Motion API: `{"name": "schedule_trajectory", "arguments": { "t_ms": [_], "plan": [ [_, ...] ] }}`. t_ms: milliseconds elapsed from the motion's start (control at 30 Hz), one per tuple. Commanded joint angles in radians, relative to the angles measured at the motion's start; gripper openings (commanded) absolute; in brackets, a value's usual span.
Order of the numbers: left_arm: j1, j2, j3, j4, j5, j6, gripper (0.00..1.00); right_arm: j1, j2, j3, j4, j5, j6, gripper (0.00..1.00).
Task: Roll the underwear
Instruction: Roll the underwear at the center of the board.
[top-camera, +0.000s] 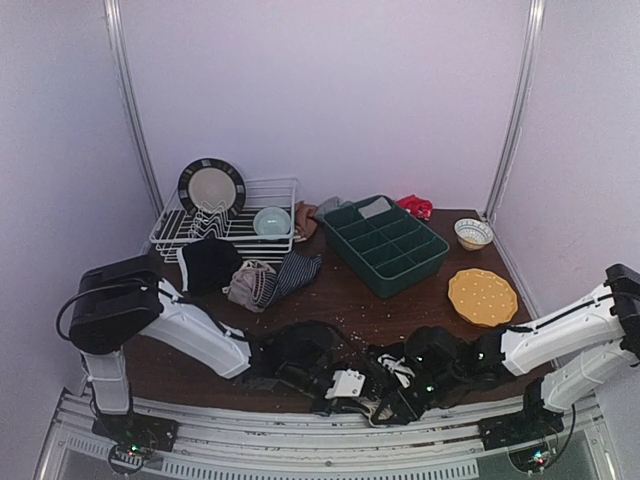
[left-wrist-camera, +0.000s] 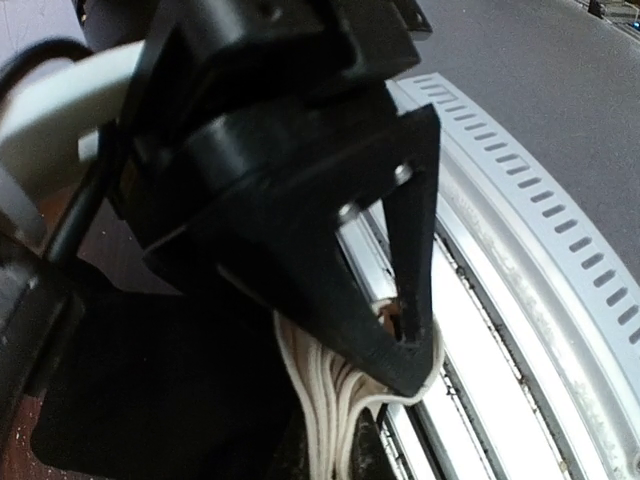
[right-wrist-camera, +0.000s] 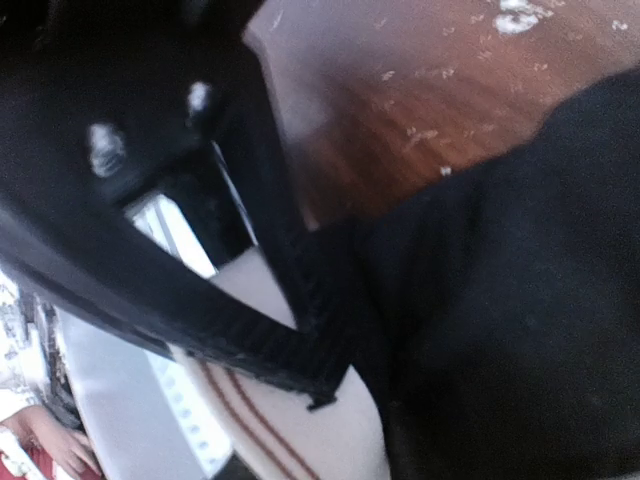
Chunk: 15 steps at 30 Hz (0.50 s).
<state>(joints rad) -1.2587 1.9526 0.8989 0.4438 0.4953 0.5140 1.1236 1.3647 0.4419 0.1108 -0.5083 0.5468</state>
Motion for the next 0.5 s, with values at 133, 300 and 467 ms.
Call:
{"name": "schedule_trajectory", "arguments": {
  "t_ms": [133, 300, 467],
  "plan": [
    [0.021, 0.020, 0.002, 0.052, 0.047, -0.129, 0.00, 0.024, -0.238, -0.009, -0.108, 0.183, 0.021, 0.52],
    [0.044, 0.010, 0.005, 0.023, 0.087, -0.246, 0.00, 0.057, -0.398, -0.014, -0.226, 0.366, 0.024, 0.55],
    [0.074, 0.019, 0.047, -0.027, 0.160, -0.367, 0.00, 0.068, -0.513, -0.081, -0.218, 0.475, 0.045, 0.55]
  ]
}}
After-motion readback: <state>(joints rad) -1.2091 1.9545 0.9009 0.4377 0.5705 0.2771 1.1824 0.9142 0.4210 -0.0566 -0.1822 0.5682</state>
